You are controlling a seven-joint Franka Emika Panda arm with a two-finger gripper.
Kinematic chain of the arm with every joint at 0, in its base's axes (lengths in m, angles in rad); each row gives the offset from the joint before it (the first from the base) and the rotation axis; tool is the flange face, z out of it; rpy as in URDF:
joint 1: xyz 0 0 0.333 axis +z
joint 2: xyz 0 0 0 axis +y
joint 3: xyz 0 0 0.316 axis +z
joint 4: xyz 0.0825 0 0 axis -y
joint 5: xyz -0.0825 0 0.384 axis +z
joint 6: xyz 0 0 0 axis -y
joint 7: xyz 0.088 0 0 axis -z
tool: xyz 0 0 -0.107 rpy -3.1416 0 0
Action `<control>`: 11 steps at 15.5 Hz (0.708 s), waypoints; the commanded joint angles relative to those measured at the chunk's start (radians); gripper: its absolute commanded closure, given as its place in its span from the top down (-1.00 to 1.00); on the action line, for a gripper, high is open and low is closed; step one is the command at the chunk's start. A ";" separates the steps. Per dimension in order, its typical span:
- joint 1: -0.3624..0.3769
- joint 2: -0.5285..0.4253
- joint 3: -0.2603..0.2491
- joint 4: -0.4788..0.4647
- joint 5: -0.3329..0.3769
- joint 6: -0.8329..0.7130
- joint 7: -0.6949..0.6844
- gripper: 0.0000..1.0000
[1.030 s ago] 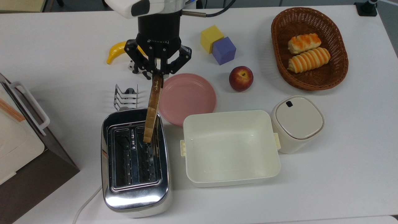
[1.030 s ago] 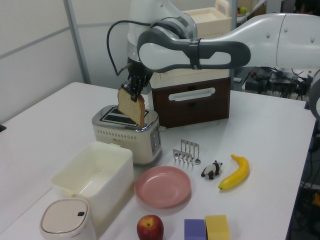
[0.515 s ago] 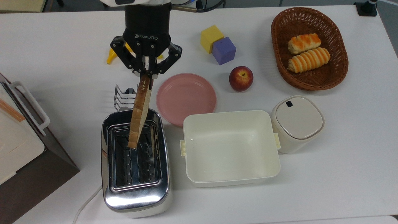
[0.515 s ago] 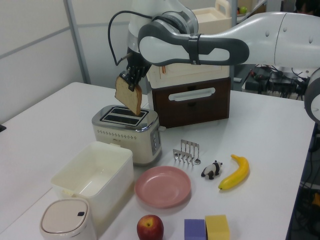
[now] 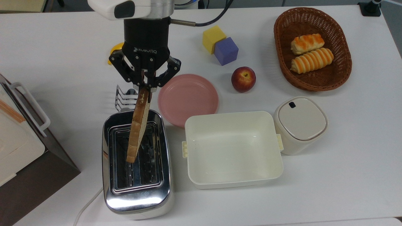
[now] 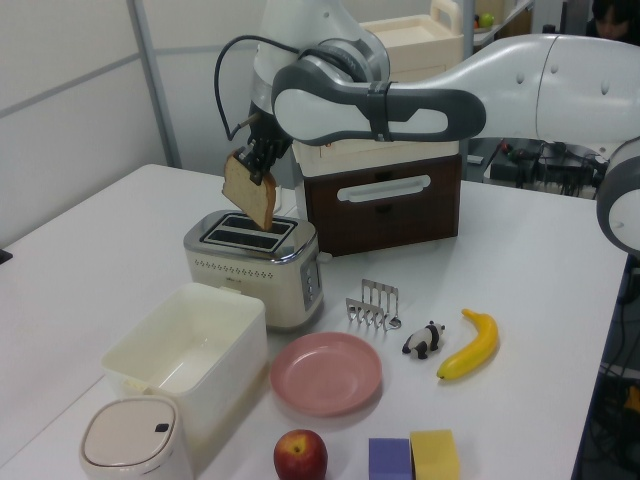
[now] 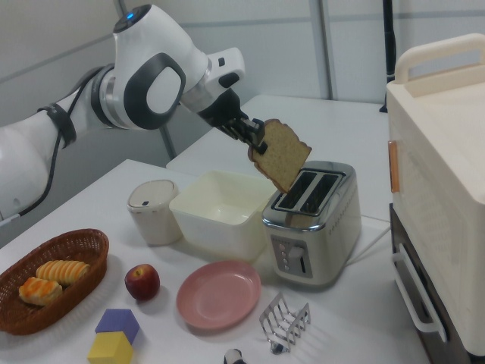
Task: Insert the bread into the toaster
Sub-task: 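Lower the bread slice edge-first into the toaster slot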
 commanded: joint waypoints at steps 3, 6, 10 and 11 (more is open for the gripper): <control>0.015 0.022 -0.019 -0.010 0.023 0.057 -0.040 -1.00; 0.015 0.022 -0.019 -0.024 0.021 0.057 -0.040 -1.00; 0.015 0.022 -0.016 -0.047 0.018 0.057 -0.044 -1.00; 0.016 0.022 -0.018 -0.056 0.018 0.057 -0.046 -1.00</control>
